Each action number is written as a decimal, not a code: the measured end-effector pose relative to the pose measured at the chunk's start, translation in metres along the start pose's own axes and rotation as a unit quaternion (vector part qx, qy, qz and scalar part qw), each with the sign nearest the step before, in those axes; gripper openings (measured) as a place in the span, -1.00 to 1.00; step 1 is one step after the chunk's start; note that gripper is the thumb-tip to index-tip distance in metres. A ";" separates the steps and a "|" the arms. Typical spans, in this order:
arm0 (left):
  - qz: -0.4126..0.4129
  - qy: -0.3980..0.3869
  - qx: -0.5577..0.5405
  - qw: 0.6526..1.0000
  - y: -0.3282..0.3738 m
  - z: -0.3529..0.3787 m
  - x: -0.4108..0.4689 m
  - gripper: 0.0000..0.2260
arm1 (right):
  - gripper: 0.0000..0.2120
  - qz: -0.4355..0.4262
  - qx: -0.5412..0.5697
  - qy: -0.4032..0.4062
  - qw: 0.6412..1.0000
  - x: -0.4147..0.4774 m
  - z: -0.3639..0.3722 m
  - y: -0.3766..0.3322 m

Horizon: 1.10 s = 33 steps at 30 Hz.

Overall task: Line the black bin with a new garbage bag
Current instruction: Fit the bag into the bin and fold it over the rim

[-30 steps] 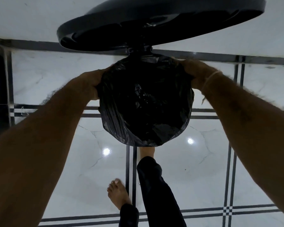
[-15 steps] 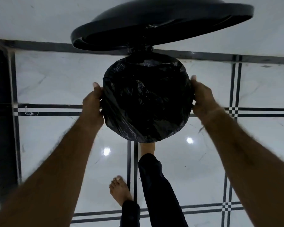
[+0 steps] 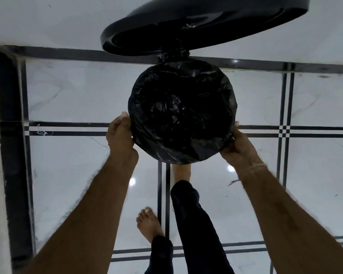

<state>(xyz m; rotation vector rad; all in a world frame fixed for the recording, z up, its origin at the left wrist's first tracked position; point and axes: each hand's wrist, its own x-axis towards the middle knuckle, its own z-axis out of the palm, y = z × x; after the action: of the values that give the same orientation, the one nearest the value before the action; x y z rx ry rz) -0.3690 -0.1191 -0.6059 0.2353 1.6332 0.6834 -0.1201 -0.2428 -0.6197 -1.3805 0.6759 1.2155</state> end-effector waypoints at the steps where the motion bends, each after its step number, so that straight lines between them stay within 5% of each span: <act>1: 0.000 0.024 0.000 1.000 -0.004 -0.001 -0.005 -0.69 | -0.65 0.005 -0.009 0.002 1.000 -0.003 -0.004 0.001; 5: -0.071 -0.002 -0.017 0.997 -0.030 -0.007 -0.038 -0.58 | -0.55 0.053 -0.008 -0.016 0.998 -0.010 -0.020 0.017; 11: -0.127 -0.026 -0.112 0.985 -0.045 -0.008 -0.028 -0.65 | -0.60 0.034 0.052 -0.074 0.995 -0.008 -0.021 0.029; 16: -0.169 0.004 -0.064 0.984 -0.052 -0.004 -0.017 -0.80 | -0.67 0.031 0.034 -0.043 0.998 -0.005 -0.022 0.037; 23: -0.214 -0.050 -0.213 0.952 -0.068 -0.018 -0.050 -0.69 | -0.64 0.042 0.085 -0.035 0.995 -0.031 -0.021 0.055; 30: -0.188 -0.061 -0.175 0.964 -0.079 0.000 -0.030 -0.85 | -0.65 0.020 0.090 -0.021 0.996 -0.022 -0.006 0.069; 33: -0.163 -0.060 -0.155 0.973 -0.077 -0.006 -0.031 -0.87 | -0.49 0.006 0.126 -0.031 0.992 -0.028 -0.010 0.066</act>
<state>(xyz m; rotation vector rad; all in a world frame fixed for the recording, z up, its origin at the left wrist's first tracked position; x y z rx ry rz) -0.3517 -0.1984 -0.6224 -0.2119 1.3850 0.6469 -0.1857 -0.2728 -0.6191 -1.1261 0.7679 1.1353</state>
